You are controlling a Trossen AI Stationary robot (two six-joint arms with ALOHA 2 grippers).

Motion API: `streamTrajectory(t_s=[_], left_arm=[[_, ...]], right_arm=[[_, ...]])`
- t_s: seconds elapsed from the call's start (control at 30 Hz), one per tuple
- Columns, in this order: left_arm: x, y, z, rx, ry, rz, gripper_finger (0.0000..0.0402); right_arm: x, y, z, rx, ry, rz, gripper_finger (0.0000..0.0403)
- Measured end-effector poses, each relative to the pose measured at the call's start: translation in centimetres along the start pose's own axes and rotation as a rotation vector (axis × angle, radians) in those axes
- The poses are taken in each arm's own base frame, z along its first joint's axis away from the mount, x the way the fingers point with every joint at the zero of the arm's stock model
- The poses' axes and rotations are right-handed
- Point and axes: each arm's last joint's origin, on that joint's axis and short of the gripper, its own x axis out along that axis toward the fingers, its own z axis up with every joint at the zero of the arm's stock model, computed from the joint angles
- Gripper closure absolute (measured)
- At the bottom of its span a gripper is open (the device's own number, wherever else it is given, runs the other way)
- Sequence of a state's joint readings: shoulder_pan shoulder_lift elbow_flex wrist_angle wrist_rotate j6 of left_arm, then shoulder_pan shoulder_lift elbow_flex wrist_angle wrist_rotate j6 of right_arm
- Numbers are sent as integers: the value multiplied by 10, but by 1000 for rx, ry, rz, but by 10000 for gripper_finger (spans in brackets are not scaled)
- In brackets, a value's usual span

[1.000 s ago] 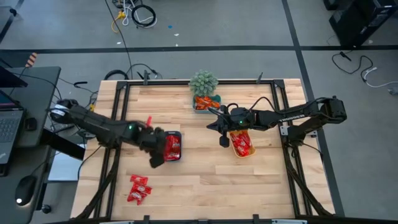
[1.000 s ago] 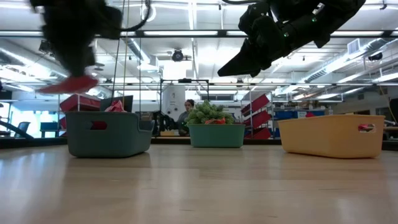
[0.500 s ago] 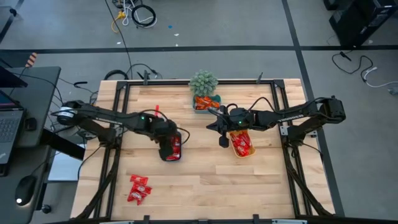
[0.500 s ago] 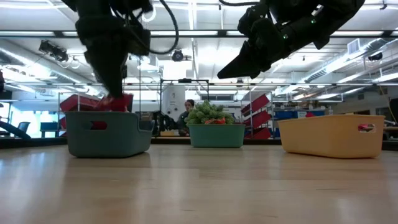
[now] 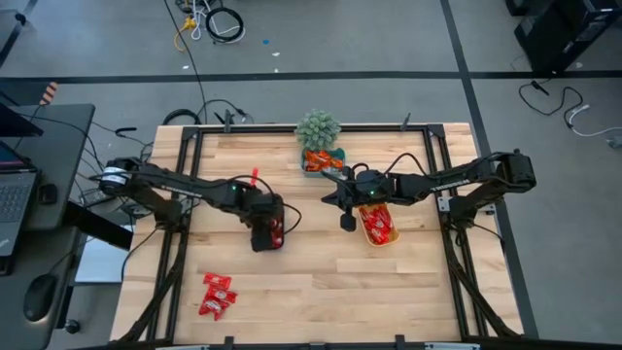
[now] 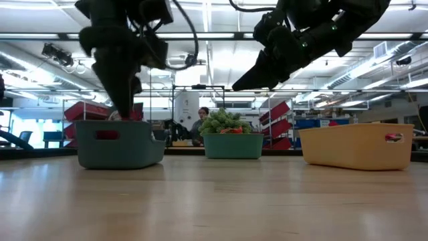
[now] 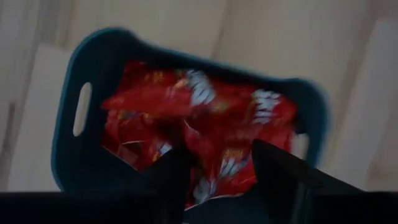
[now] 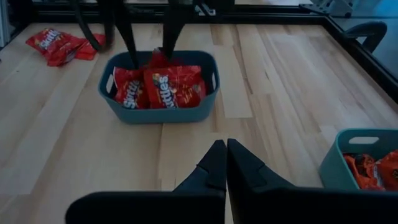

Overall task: Sort candy
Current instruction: Put the red candy into the blue bin

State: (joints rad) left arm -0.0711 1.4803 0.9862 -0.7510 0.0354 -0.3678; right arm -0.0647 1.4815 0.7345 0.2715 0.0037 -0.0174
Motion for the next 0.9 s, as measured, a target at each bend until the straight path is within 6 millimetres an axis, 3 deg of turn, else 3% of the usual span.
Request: streamTrajectory(t_s=[0.23, 0.4, 0.57, 0.8, 0.9], left_arm=[[-37, -13, 20, 61, -24, -39, 218], [-53, -21, 14, 86, 59, 2, 219], [-34, -26, 2, 142, 60, 44, 258], [-1, -10, -6, 122, -6, 72, 390], [10, -4, -8, 115, -36, 63, 393]], right_arm=[[0, 0, 1, -2, -9, -2, 403], [0, 0, 1, -14, -13, -3, 403], [0, 0, 2, -35, -21, -4, 403], [0, 0, 3, -36, -29, -4, 403], [0, 0, 3, -34, -29, -4, 403]])
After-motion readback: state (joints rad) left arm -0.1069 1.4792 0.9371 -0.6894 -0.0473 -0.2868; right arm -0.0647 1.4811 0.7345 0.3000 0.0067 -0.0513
